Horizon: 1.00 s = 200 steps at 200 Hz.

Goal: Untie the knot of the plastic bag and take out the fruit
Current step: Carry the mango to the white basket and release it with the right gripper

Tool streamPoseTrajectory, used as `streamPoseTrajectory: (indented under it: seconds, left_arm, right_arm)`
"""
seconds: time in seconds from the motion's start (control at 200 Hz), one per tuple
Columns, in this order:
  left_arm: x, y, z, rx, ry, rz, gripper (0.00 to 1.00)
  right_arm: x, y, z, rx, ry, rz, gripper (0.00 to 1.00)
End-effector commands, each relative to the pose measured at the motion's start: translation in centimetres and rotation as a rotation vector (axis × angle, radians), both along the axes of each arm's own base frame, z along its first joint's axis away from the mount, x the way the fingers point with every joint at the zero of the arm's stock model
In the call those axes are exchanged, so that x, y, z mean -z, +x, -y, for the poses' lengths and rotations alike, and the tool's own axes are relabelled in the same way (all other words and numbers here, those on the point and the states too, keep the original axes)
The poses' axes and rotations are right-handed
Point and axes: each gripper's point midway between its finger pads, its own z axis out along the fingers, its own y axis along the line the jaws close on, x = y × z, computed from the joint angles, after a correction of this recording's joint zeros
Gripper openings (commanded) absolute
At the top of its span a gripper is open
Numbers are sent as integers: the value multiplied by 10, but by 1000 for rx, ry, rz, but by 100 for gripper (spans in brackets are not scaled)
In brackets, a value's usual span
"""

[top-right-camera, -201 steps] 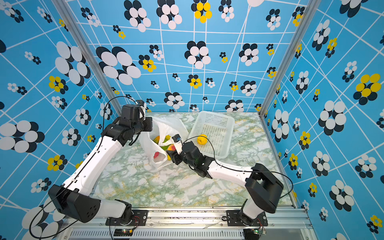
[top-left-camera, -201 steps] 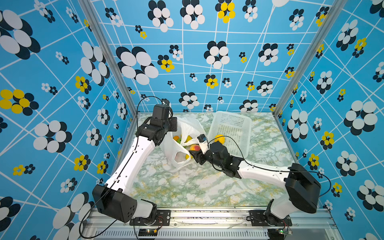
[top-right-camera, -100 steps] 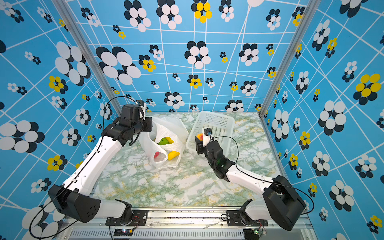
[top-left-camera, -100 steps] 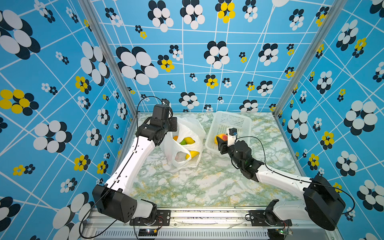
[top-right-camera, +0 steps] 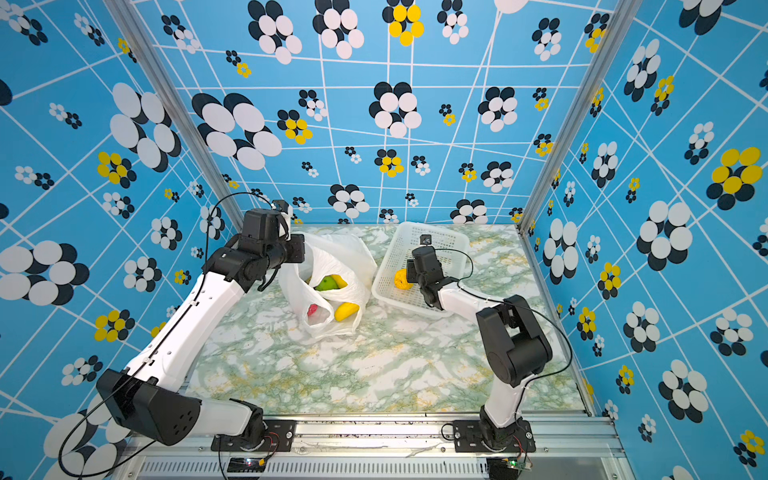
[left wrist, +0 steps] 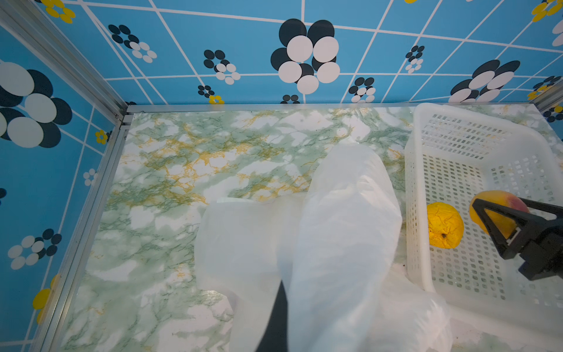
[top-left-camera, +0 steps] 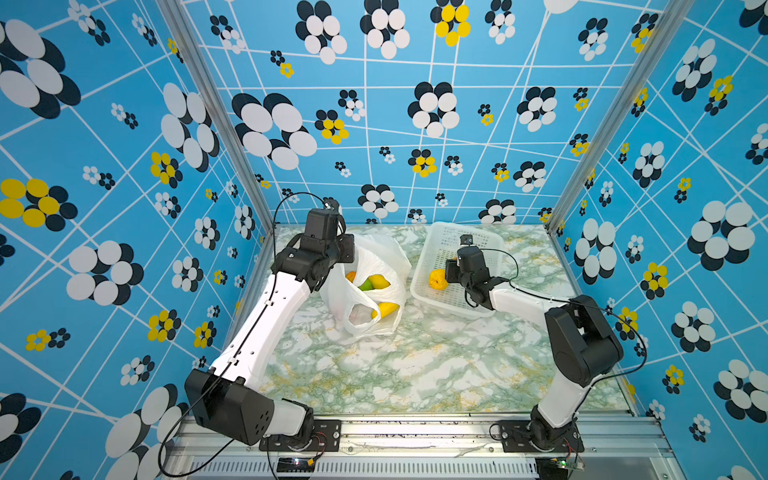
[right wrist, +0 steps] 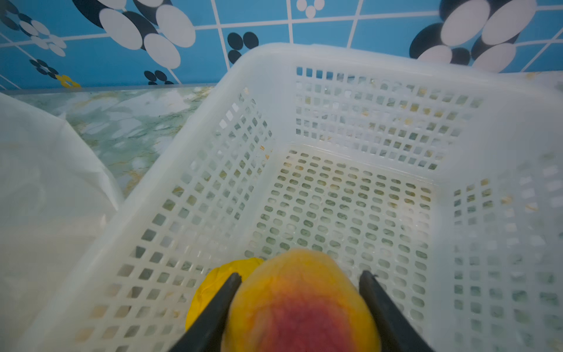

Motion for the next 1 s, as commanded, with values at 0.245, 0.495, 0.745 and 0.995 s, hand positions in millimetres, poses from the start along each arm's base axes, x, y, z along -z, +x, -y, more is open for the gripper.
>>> streamPoseTrajectory:
  seconds: [0.245,0.495,0.745,0.995]
  left_arm:
    - [-14,-6,-5,-6,-12,28,0]
    - [-16,-7,-6,-7,-10,33,0]
    - [-18,-8,-7,-9,-12,40,0]
    - [-17,-8,-7,-10,-12,37,0]
  right_arm:
    - [32,-1,-2,-20,-42,-124,36]
    - [23,-7,-7,-45,17,-90,59]
    - [20,-9,-7,-44,31,-78,72]
    - [3,-21,-7,-68,75,-25,82]
